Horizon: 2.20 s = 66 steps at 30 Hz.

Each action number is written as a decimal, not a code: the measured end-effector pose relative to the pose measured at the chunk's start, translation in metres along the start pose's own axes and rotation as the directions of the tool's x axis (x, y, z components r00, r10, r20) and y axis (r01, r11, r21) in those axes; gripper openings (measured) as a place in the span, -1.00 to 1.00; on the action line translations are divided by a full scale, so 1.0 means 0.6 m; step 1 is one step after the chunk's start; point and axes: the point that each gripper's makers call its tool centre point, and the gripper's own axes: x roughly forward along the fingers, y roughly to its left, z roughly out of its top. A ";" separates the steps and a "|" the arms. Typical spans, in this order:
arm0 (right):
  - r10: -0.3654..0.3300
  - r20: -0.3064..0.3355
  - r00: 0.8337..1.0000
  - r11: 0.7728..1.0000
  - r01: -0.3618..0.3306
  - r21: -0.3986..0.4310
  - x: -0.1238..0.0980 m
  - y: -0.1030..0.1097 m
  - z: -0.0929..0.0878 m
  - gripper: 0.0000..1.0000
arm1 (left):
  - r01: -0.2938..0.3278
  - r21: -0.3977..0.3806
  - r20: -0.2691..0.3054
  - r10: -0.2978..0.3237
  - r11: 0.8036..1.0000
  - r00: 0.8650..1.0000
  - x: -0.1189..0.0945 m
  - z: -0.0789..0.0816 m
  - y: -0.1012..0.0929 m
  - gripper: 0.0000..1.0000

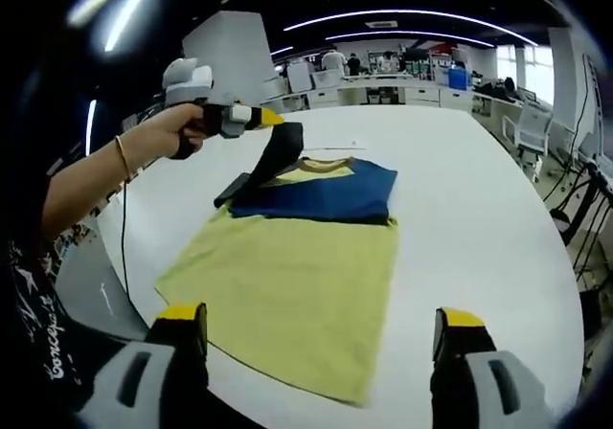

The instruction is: Fold the garment on the visible template until the final outline fits inside the template.

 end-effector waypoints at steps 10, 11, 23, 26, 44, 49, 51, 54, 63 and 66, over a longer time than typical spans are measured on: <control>0.006 -0.001 1.000 1.000 -0.006 0.014 0.005 -0.001 -0.001 0.98 | 0.090 0.003 -0.035 -0.089 0.996 0.995 0.024 -0.023 -0.064 -1.00; 0.006 -0.002 1.000 1.000 -0.006 0.020 0.006 -0.002 -0.002 0.98 | 0.096 0.000 -0.039 -0.096 0.995 0.995 0.026 -0.026 -0.069 -1.00; -0.002 0.003 1.000 0.999 0.001 0.054 0.009 -0.010 -0.009 0.98 | 0.170 0.005 -0.073 -0.170 0.985 0.983 0.036 -0.060 -0.120 -1.00; -0.002 -0.002 1.000 0.998 0.002 0.056 0.009 -0.010 -0.012 0.98 | 0.193 0.005 -0.074 -0.192 0.981 0.979 0.036 -0.067 -0.135 -1.00; -0.004 -0.011 1.000 0.997 0.005 0.072 0.011 -0.014 -0.020 0.98 | 0.253 0.031 -0.164 -0.245 0.967 0.956 0.054 -0.135 -0.179 -1.00; -0.007 -0.012 1.000 0.997 0.007 0.075 0.009 -0.016 -0.021 0.98 | 0.249 0.021 -0.180 -0.241 0.968 0.954 0.067 -0.160 -0.184 -1.00; -0.011 -0.013 1.000 0.997 0.012 0.079 0.008 -0.019 -0.023 0.98 | 0.264 0.001 -0.201 -0.259 0.965 0.945 0.070 -0.175 -0.190 -1.00; -0.016 -0.013 1.000 0.996 0.017 0.087 0.006 -0.022 -0.026 0.98 | 0.286 0.008 -0.218 -0.278 0.958 0.936 0.068 -0.190 -0.199 -1.00; -0.016 -0.015 1.000 0.996 0.017 0.083 0.007 -0.023 -0.029 0.98 | 0.308 0.103 -0.216 -0.281 0.946 0.935 0.053 -0.192 -0.200 -0.26; -0.013 -0.014 1.000 0.997 0.014 0.075 0.008 -0.022 -0.026 0.98 | 0.305 0.121 -0.210 -0.276 0.945 0.938 0.046 -0.184 -0.194 0.13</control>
